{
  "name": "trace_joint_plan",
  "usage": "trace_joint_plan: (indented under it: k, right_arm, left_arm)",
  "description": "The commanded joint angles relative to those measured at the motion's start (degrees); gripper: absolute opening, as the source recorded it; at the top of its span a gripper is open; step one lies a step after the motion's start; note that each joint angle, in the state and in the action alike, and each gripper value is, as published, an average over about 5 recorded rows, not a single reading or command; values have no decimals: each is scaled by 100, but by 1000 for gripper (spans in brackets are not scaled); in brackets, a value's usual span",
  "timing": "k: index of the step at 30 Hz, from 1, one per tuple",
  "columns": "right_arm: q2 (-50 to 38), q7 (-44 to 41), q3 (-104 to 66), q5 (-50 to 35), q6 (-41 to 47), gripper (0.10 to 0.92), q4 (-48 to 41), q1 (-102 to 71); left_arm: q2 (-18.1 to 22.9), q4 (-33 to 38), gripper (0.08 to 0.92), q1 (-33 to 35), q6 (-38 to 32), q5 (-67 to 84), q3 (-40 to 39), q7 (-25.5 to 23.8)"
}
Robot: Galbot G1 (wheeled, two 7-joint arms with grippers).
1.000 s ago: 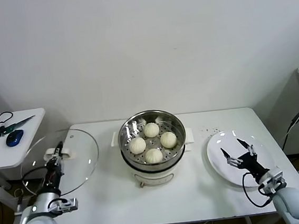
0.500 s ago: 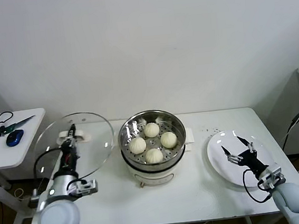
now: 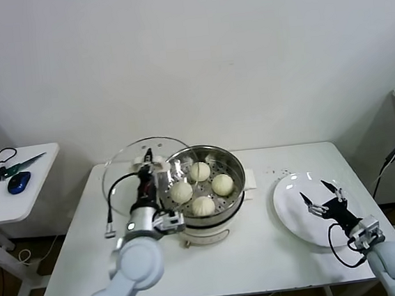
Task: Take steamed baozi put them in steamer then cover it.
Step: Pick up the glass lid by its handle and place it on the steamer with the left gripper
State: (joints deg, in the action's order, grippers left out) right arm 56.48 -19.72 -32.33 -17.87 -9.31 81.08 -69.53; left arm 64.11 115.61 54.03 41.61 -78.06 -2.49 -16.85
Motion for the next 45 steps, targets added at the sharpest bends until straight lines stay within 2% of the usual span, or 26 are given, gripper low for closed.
trace_joint_plan:
  k: [1,5,9,16,24,45]
  right_arm:
    - [2,-25,-152,4,-57,823,-90,-70]
    - [11,-35,-194,8,-73,823,-94,-103]
    - [22,-37,-214,13,-81,823,-91,-116]
    - [44,-54,-228,32,-103,823,-114,-120]
    - [79,-69,-224,62,-117,823,-159,-91]
    - [109,-107,-275,80,-163,823,-207,-113]
  left_arm:
    - [1669,-978,150,-711,339,-987,-872,-449]
    - [1961,-1189,150,-667,339,-1221,-842,-423]
    - [2071,-1360,150,-657,339,-1333,-815,-414]
    - [2011,-1560,150,-548,339,-1352,-734,-448]
    - [2050,-1617,150,-499,339,-1056,-778,-178]
    - [1992,-2030,150,-602,339,-741,-778,109]
